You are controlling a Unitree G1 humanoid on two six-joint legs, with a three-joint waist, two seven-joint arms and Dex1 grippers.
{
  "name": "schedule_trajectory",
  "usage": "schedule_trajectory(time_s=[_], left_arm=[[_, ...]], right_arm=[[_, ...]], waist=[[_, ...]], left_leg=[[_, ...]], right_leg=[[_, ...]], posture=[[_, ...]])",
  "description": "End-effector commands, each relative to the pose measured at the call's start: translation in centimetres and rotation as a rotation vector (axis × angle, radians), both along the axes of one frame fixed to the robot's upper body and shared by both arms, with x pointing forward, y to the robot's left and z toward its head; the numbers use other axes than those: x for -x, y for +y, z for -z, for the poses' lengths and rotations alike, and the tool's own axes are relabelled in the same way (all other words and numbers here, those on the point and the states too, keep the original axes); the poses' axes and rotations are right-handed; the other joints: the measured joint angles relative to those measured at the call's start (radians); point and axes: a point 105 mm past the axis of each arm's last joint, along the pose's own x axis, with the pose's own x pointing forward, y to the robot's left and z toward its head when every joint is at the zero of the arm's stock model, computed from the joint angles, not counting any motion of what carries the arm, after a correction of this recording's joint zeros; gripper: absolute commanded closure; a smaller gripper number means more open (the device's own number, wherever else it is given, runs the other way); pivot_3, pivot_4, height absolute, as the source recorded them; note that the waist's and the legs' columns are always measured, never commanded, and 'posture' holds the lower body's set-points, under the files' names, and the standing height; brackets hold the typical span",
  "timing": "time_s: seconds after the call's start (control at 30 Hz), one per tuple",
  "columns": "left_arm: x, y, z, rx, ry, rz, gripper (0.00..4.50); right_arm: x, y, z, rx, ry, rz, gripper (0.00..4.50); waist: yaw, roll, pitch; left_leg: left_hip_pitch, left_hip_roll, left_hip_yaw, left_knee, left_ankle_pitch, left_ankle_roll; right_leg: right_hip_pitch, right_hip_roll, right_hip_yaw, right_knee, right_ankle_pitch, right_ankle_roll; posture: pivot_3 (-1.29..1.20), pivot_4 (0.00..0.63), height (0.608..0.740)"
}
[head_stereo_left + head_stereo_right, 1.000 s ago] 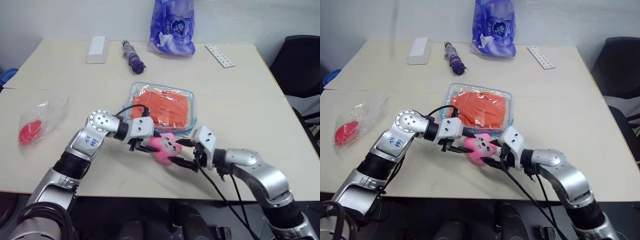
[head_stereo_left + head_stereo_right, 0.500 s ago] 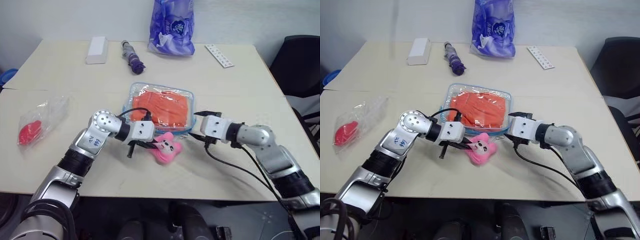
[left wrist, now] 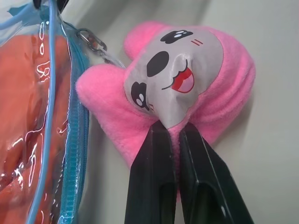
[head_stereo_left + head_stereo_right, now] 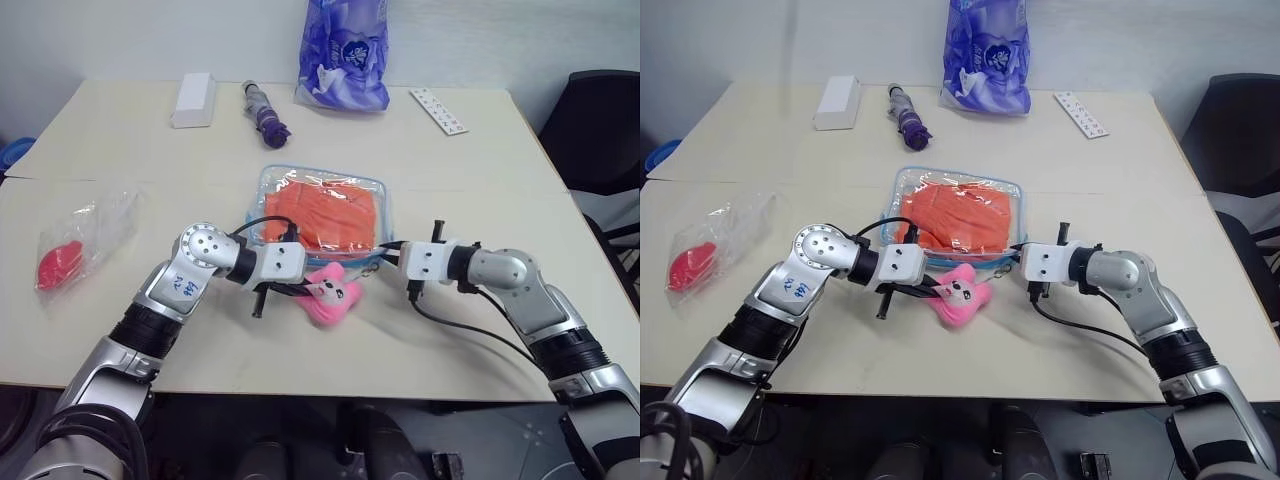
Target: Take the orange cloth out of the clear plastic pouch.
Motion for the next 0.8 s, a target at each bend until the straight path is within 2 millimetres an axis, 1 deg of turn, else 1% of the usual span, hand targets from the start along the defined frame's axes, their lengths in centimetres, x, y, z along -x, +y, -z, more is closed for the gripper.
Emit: schedule_trajectory(time_s=[0.03, 0.1, 0.23, 0.37, 0.43, 0.53, 0.63, 0.8], left_arm=[[-0.2, 0.7, 0.8, -0.039, 0.000, -0.036, 4.50], [-0.3, 1.1, 0.9, -0.054, -0.005, -0.042, 4.50], [-0.5, 1.9, 1.2, -0.067, -0.002, -0.071, 4.50], [-0.5, 3.7, 1.6, -0.078, 0.005, -0.126, 4.50], [-0.6, 5.0, 1.8, -0.088, 0.006, -0.169, 4.50], [-0.9, 8.7, 1.9, -0.113, 0.002, -0.292, 4.50], [-1.3, 12.7, 1.2, -0.120, -0.022, -0.432, 4.50], [-1.2, 17.7, -0.2, -0.127, -0.058, -0.606, 4.50]], right_arm=[[0.0, 0.2, -1.5, -0.036, -0.027, -0.014, 4.05], [0.2, 0.2, -1.4, -0.039, -0.016, -0.023, 4.48], [0.0, 0.1, -1.9, -0.074, 0.002, -0.003, 4.48], [0.5, 0.2, -2.6, -0.099, 0.036, -0.023, 4.48], [0.9, 0.2, -2.6, -0.091, 0.046, -0.047, 4.48], [1.3, -0.5, -2.8, -0.066, 0.042, -0.052, 4.48], [1.4, -1.3, -2.8, -0.051, 0.042, -0.040, 4.48], [1.6, -2.3, -2.0, -0.019, 0.047, -0.034, 4.48]], waist=[[0.000, 0.000, 0.000], [0.000, 0.000, 0.000], [-0.002, 0.000, 0.000], [-0.004, 0.000, 0.000], [-0.006, 0.000, 0.000], [-0.013, 0.000, 0.000], [-0.028, 0.000, 0.000], [-0.032, 0.001, 0.001]], left_leg=[[0.000, 0.000, -0.001, 0.000, 0.000, 0.000], [0.000, 0.000, -0.001, 0.000, 0.000, 0.000], [0.000, 0.000, -0.002, 0.000, 0.000, 0.000], [0.000, 0.000, -0.002, 0.000, 0.000, 0.000], [0.000, 0.001, -0.002, 0.000, 0.000, 0.000], [0.001, 0.001, -0.002, 0.000, 0.000, 0.000], [0.001, 0.002, -0.002, 0.000, 0.000, -0.001], [0.002, 0.002, -0.001, -0.002, 0.000, -0.003]], right_leg=[[0.000, 0.000, 0.000, 0.000, 0.000, 0.000], [0.000, 0.000, 0.000, 0.000, 0.000, 0.000], [0.000, 0.000, 0.000, 0.000, 0.000, 0.000], [0.000, 0.000, 0.000, 0.001, 0.000, 0.000], [0.000, 0.000, 0.000, 0.001, 0.000, 0.000], [0.000, 0.000, 0.000, 0.001, 0.000, -0.001], [0.000, 0.000, 0.000, 0.002, -0.001, -0.002], [0.000, 0.000, 0.000, 0.003, -0.002, -0.003]], posture=[[0.00, 0.150, 0.740], [0.00, 0.150, 0.740], [0.00, 0.150, 0.740], [0.00, 0.150, 0.740], [0.00, 0.150, 0.740], [0.00, 0.150, 0.740], [0.00, 0.150, 0.740], [0.00, 0.150, 0.740]])
